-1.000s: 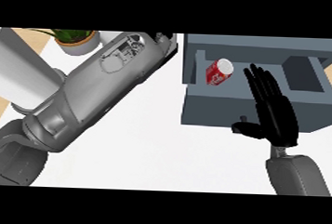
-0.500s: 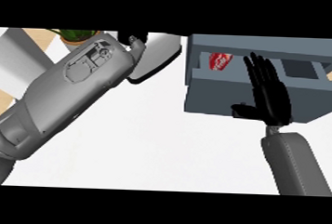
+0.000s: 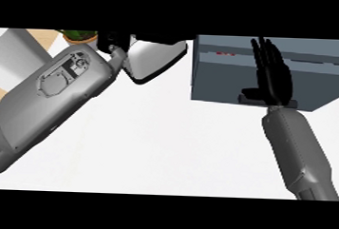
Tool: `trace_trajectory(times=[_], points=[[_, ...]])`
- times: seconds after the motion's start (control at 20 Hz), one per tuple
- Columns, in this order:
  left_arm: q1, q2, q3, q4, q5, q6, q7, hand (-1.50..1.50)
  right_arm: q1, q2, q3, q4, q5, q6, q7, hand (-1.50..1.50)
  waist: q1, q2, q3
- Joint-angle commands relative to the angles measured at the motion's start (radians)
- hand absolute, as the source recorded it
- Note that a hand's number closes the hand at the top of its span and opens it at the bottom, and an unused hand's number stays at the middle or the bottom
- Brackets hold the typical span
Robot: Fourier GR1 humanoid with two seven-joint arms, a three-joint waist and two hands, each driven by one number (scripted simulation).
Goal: Pick up the can, place it into the drawer and close the drawer
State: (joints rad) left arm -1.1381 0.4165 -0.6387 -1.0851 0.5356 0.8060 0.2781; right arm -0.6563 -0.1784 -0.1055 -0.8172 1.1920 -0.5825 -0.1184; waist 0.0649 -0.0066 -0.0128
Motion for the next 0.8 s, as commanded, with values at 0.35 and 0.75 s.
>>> trace_trajectory(times=[0.35,0.75], points=[[0.174,0.1,0.026,-0.182,-0.031,-0.019,0.01,-1.5,-0.266,0.007,-0.086,0.39,0.023,-0.162,0.012,-1.5,0.015,0.022,0.014],[0.243,0.114,0.024,-0.247,-0.057,-0.03,0.002,-1.5,-0.411,-0.03,-0.119,0.515,0.031,-0.167,0.036,-1.5,0.035,0.036,0.015]])
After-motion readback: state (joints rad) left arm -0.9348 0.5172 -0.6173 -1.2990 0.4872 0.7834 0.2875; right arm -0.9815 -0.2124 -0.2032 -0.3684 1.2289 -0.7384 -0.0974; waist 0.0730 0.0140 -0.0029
